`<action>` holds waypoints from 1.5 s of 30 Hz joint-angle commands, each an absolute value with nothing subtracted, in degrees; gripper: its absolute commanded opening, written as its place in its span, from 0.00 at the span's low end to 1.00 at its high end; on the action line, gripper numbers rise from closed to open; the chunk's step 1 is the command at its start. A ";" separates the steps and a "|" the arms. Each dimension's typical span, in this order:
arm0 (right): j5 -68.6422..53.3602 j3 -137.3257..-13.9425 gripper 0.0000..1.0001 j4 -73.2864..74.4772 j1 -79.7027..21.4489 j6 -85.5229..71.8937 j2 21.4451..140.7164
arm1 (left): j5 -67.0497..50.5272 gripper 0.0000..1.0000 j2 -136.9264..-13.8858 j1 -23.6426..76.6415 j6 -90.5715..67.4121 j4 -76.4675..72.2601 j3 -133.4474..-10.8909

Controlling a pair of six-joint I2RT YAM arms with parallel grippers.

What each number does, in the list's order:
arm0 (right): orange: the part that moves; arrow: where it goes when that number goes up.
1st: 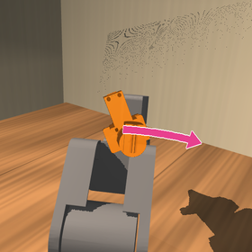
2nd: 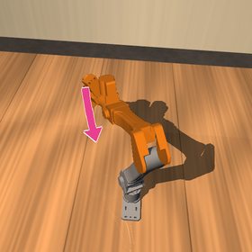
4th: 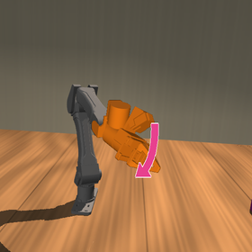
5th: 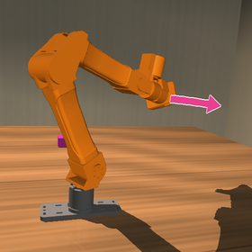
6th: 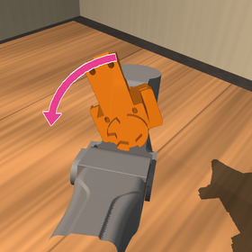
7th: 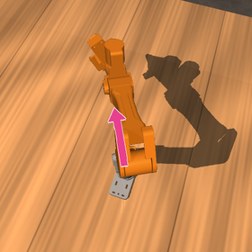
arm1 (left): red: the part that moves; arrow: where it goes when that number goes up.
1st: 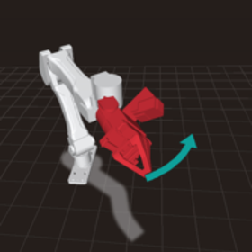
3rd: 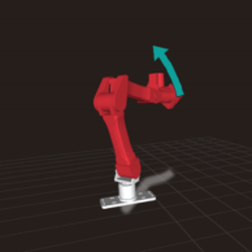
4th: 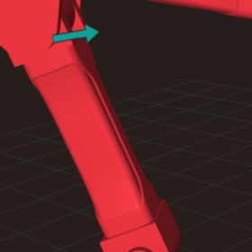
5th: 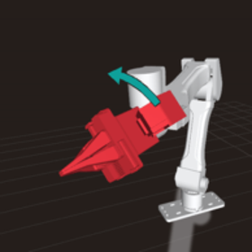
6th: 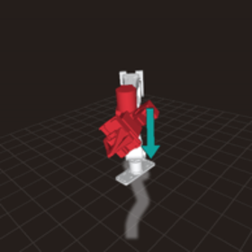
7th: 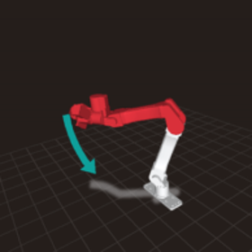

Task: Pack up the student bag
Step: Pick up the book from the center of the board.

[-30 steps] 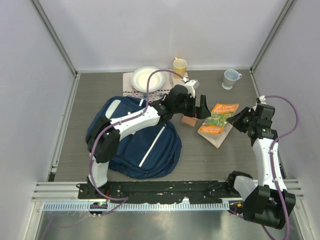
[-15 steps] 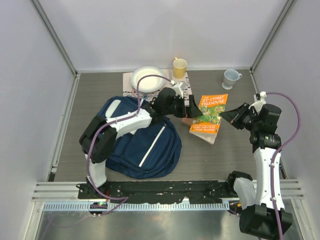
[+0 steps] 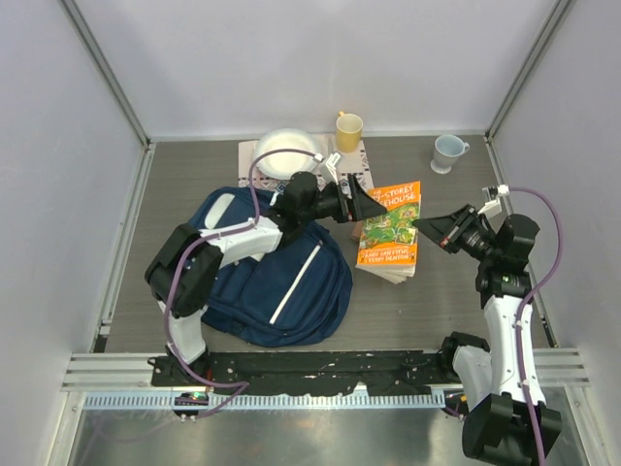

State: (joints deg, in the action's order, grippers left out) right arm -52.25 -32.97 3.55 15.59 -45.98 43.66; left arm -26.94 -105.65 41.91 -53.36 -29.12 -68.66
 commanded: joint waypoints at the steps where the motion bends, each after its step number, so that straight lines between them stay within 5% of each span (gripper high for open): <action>1: -57.22 -33.40 0.01 -7.03 15.38 -49.75 44.29 | -31.11 0.84 -103.01 42.01 -56.69 -39.72 -67.59; 5: -57.83 -32.79 0.01 -6.15 15.38 -48.60 45.88 | -31.55 0.50 -103.18 42.01 -57.65 -40.87 -66.80; 13: -54.15 -34.80 0.01 5.61 15.12 -40.53 48.95 | -31.82 0.01 -102.40 42.10 -58.54 -41.57 -66.27; 16: -52.22 -34.81 0.03 6.86 15.12 -39.81 49.75 | -31.03 0.00 -100.99 42.01 -57.84 -40.43 -65.74; 20: -46.42 -35.15 0.57 9.57 15.12 -39.47 49.13 | -27.44 0.00 -97.48 42.01 -54.77 -32.56 -65.65; 23: -41.93 -36.74 0.66 14.32 15.12 -37.71 47.29 | -21.57 0.00 -93.01 42.01 -49.32 -23.51 -66.09; 30: -46.50 -31.47 0.81 3.37 11.44 -52.10 43.52 | -7.24 0.00 -84.29 42.01 -43.77 -12.49 -68.11; 45: -25.68 -25.85 0.84 -12.53 -21.60 -71.96 45.16 | 4.57 0.00 -75.24 42.01 -51.06 -19.68 -62.85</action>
State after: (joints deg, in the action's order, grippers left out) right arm -33.17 -28.10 -2.15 -16.84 -64.05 41.85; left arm 2.61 -79.42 42.24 -47.11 -8.58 -63.83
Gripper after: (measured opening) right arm 0.840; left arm 0.230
